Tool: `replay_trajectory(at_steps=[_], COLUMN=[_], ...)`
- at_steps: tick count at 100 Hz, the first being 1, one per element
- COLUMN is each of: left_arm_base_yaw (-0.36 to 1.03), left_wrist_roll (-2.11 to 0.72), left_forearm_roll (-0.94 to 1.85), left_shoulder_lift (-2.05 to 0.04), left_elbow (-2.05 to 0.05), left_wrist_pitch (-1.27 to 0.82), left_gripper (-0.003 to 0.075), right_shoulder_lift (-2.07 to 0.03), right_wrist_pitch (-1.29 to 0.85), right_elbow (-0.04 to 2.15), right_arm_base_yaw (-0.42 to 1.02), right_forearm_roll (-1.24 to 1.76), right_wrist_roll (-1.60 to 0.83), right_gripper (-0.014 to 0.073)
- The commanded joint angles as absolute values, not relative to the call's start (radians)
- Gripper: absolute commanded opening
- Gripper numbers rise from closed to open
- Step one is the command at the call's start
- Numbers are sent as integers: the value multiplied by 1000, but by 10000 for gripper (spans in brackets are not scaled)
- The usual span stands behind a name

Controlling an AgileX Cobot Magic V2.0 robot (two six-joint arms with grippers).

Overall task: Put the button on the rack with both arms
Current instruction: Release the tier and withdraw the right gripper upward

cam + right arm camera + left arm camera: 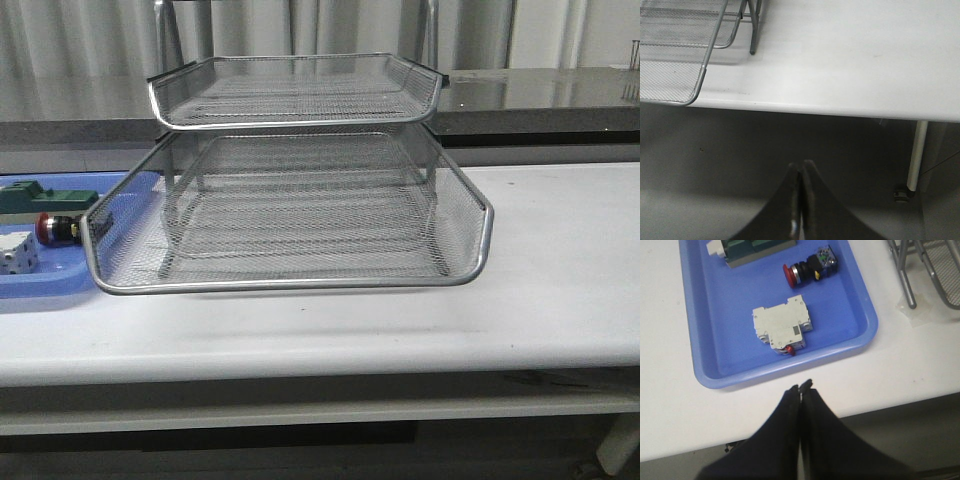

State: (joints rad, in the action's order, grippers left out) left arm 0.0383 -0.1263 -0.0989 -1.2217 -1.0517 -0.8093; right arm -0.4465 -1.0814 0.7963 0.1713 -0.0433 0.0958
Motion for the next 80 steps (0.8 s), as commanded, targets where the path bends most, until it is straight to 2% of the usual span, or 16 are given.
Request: replay_trajectory(at_steps=[1, 6, 11, 16, 23, 30, 53, 80], left_arm_base_yaw=[40, 40, 40, 40, 40, 40, 40, 40], left_wrist_roll=[-132, -144, -177, -209, -221, -221, -221, -299], left_forearm_roll=[-96, -98, -100, -100, -102, -100, -62, -62], left_shoulder_lift=[-1228, -1234, -1236, -1236, -1236, -1236, -1240, -1328], left_elbow=[-1110, -1114, -1114, -1114, -1114, -1114, -1114, -1138], left_wrist_pitch=[-804, -814, -824, -838, -843, -843, -830, -718], left_gripper=[43, 118, 227, 381, 554, 647, 657, 657], right_shoulder_lift=[-452, -452, -452, -452, -452, -452, -452, -452], right_wrist_pitch=[-1023, -1023, -1023, -1023, -1023, -1023, -1023, -1023], right_elbow=[825, 825, 825, 825, 825, 825, 825, 825], right_arm_base_yaw=[170, 170, 170, 170, 170, 170, 170, 170], right_forearm_roll=[-60, -60, -60, -60, -60, -60, -60, -60], right_wrist_roll=[89, 89, 89, 89, 89, 89, 89, 89], right_gripper=[-71, -71, -71, -71, -71, -71, -71, -71])
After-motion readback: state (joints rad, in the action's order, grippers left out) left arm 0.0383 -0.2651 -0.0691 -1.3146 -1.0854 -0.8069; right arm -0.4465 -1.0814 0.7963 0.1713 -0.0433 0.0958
